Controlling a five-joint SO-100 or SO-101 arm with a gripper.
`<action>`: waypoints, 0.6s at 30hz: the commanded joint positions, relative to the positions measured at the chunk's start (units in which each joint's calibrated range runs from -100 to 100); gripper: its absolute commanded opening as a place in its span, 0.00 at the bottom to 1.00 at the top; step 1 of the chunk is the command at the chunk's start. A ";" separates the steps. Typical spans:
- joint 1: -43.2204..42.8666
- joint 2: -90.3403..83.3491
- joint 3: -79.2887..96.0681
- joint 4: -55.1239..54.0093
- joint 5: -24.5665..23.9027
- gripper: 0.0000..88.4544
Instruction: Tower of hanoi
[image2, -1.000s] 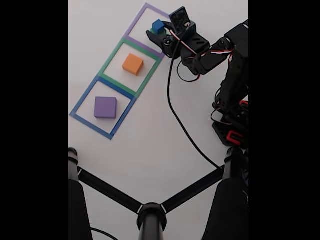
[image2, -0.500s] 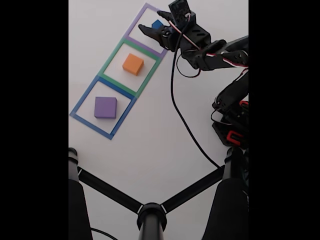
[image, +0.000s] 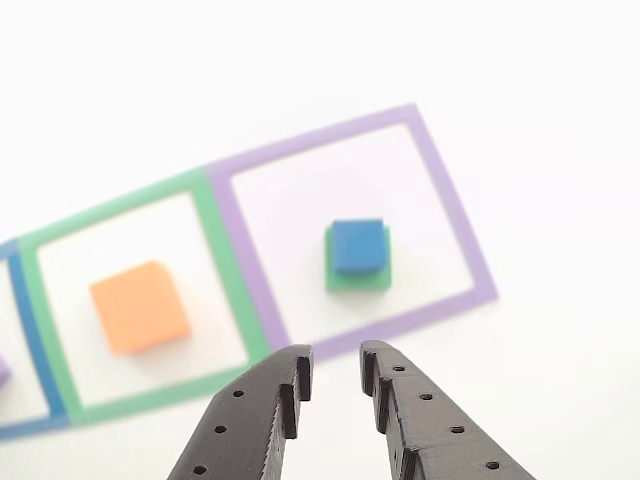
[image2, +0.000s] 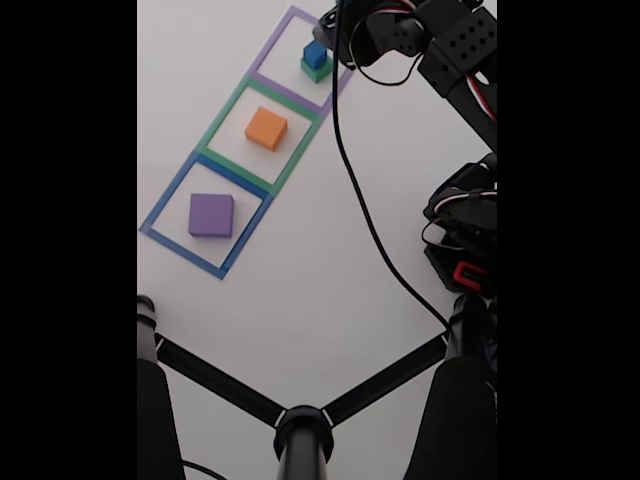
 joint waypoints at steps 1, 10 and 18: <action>-3.15 -2.71 -16.43 21.56 0.00 0.00; -8.94 -7.12 -18.52 26.83 0.00 0.01; -10.08 -13.53 -3.71 16.22 0.00 0.21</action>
